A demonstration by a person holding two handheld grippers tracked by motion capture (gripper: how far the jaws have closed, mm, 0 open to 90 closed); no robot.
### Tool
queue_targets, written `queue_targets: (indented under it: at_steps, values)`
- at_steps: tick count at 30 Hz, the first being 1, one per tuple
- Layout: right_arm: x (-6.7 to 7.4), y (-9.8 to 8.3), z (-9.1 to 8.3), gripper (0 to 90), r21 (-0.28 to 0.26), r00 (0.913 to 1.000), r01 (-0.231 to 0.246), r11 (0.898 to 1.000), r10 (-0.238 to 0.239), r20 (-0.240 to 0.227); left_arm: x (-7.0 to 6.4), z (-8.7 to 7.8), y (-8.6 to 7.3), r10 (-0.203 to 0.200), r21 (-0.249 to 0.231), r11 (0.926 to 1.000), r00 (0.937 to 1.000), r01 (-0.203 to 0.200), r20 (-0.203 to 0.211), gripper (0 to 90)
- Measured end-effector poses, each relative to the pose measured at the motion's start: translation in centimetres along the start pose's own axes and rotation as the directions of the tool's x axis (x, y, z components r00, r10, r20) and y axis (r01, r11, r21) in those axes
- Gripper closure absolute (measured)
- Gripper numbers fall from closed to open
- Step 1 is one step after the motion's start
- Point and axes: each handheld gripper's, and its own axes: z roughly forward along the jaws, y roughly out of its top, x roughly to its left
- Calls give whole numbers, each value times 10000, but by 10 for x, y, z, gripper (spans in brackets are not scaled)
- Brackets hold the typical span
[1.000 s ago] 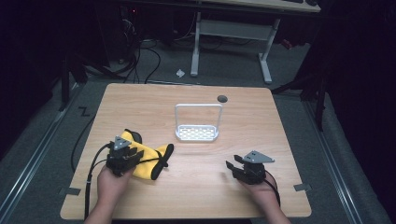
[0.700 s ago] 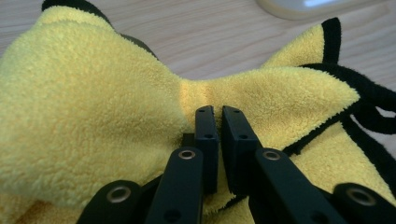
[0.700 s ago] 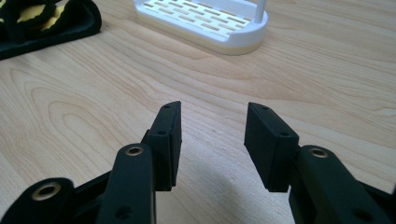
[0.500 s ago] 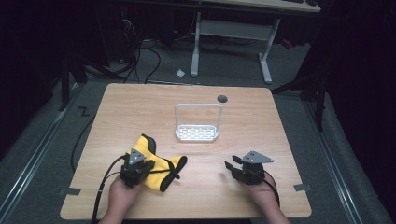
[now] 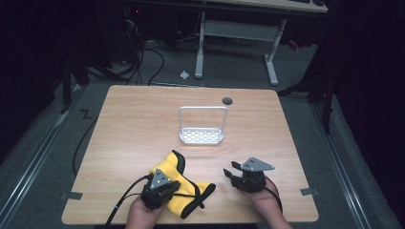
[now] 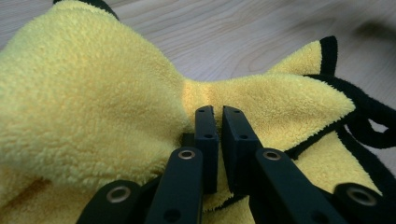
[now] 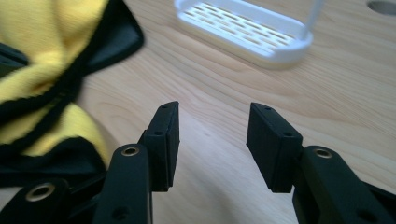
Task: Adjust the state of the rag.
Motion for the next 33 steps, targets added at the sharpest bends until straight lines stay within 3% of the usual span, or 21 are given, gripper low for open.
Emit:
queue_targets:
  at_steps: [4,9,11,13,16,17,20,21,22,24,27,33]
  values:
    - [29,7,1,545,-227,9959,701,9973,-713,-549,-1,-6,3,-54,-148,9999,10000,54,-31,810]
    - [54,10,10,554,-51,9866,1035,9946,-1033,-1263,-7,-17,8,79,-579,9983,9999,-75,68,691]
    - [62,10,16,566,136,9828,1241,9922,-1210,-1395,-16,-21,10,177,-815,9966,9988,-140,454,598]
    - [66,10,22,574,338,9808,1358,9902,-1296,-1456,-23,-17,10,229,-680,9975,9968,-177,762,517]
    - [68,9,32,584,634,9792,1427,9877,-1315,-1545,-30,-10,8,525,-468,9977,9960,-492,718,431]
    - [68,8,36,592,772,9791,1426,9868,-1291,-1573,-35,-1,5,696,-140,9975,9956,-688,627,400]
    - [69,7,40,613,976,9773,1499,9839,-1324,-1656,-41,5,2,997,11,9950,9944,-998,359,374]
    - [70,4,43,680,1263,9761,1604,9789,-1383,-1674,-43,6,2,1231,58,9924,9922,-1232,170,367]
    - [70,4,43,680,1263,9761,1604,9789,-1383,-1674,-43,6,2,1231,58,9924,9922,-1232,170,371]
    - [71,5,41,810,1301,9730,1765,9757,-1529,-1731,-42,5,2,1262,96,9919,9920,-1263,85,390]
    - [70,6,36,830,1149,9742,1852,9760,-1670,-1518,-41,3,2,1293,114,9915,9916,-1292,-46,398]
    - [55,6,25,832,1019,9866,1358,9855,-1252,-1041,-41,1,1,1441,104,9895,9893,-1440,-205,410]
